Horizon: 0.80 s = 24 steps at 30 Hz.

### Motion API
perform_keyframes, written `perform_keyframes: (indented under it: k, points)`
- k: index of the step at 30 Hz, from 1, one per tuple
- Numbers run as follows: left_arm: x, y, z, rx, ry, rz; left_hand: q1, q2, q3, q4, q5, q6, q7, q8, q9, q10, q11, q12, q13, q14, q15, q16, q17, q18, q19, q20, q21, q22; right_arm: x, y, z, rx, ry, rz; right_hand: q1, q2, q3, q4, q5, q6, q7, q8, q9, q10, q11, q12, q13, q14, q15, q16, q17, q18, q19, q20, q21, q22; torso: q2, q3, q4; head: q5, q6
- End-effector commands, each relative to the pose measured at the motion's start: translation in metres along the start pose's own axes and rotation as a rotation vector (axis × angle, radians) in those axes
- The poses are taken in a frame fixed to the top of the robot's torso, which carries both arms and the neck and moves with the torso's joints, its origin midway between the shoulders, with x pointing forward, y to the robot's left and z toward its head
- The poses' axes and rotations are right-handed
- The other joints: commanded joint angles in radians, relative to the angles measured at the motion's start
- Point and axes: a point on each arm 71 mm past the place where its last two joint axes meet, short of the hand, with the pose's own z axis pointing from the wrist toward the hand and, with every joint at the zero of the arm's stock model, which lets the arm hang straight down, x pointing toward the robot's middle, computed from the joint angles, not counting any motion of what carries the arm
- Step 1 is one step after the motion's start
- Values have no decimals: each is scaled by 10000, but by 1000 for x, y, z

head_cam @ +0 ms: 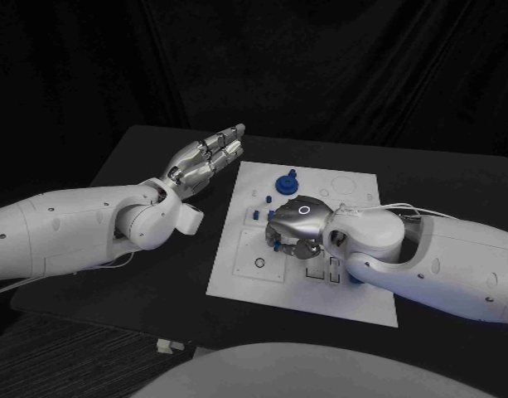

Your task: Assemble the parts on the task board

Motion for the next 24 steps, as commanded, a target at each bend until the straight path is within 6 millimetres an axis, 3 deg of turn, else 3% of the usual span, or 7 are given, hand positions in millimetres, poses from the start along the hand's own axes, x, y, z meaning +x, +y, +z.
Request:
perform_keyframes:
  k: [1,14,19,24]
  points:
    - [1,-18,-2,2586,105,-113,101,9,16,-13,53,42,59,51,14,9,0,68,16,23,62,56,7,-142,2,83,-46,17,2,1,0,-20,122,-70,27,-17,-19,-57,53,20,43,-63,-10,47,16,-2,6,330,53,-39,-14,77,-60,21,-56,1603,1,-11,-1,6,-2]
    - [2,-18,-2,2549,120,-128,137,17,20,-18,105,46,93,50,14,7,-1,62,15,24,79,66,10,-137,6,103,-43,28,4,3,0,-28,261,-51,-23,-51,-27,-63,8,-47,58,-127,-31,16,42,-42,-20,303,74,-84,-72,84,-83,38,-101,1591,3,5,-1,21,-2]
    - [1,-18,-2,2534,121,-129,157,22,24,-21,127,67,119,53,16,6,-7,58,14,24,87,70,11,-134,8,116,-42,30,6,2,0,44,466,-54,-181,-117,-16,-27,-313,-477,81,-432,-152,-250,102,-221,-113,200,138,-218,-237,131,-221,97,-385,1523,0,3,-3,35,-2]
    - [1,-18,-2,2521,144,-150,187,32,29,-22,150,97,173,57,19,4,-24,53,13,24,99,70,11,-125,10,140,-40,35,8,2,0,112,591,-45,-305,-198,-1,14,-529,-951,-21,-732,-295,-563,90,-385,-190,184,142,-197,-209,153,-271,118,-483,1502,0,5,-1,49,-2]
